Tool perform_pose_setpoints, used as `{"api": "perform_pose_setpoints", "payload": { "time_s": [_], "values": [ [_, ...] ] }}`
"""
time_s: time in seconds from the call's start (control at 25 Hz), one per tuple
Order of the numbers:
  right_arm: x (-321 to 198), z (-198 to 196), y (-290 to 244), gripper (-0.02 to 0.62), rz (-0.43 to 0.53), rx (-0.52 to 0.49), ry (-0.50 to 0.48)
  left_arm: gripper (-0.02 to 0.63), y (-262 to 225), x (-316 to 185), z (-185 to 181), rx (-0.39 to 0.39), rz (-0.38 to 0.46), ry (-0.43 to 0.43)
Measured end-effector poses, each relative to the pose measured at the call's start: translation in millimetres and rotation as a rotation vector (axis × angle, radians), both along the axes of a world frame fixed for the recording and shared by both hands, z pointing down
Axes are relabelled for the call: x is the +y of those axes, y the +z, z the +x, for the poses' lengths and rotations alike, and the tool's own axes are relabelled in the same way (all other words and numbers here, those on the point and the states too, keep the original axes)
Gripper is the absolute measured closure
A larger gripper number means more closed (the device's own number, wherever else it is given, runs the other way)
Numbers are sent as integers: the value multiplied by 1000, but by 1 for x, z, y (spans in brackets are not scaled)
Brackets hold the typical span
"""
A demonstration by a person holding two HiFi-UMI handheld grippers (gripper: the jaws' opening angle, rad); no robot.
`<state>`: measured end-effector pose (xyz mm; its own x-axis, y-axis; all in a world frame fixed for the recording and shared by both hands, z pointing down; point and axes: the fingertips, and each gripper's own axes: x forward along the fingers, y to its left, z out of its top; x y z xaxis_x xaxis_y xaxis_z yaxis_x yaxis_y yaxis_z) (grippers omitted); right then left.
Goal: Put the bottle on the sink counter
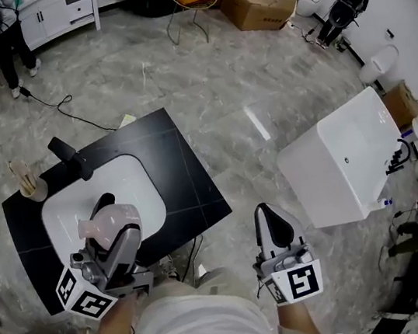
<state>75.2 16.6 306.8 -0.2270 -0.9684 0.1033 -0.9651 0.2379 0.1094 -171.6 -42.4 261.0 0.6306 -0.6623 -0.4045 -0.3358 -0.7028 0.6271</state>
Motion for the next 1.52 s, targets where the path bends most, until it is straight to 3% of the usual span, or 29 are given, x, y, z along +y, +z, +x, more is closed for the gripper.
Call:
{"api": "perform_pose_setpoints", "payload": {
  "time_s": [0.28,0.64,1.0,1.52],
  "values": [
    [-15,31,7,584,-11,3,41,196,14,-29,34,0,-21,37],
    [-36,63,16,584,-18,-32,-32,196,15,-28,72,-53,-26,-14],
    [-51,73,47,584,-91,-42,-121,196,62,-32,109,-183,-81,-49],
    [-70,77,107,584,-181,-49,-175,198,158,-62,145,-336,-176,-73]
  ]
}}
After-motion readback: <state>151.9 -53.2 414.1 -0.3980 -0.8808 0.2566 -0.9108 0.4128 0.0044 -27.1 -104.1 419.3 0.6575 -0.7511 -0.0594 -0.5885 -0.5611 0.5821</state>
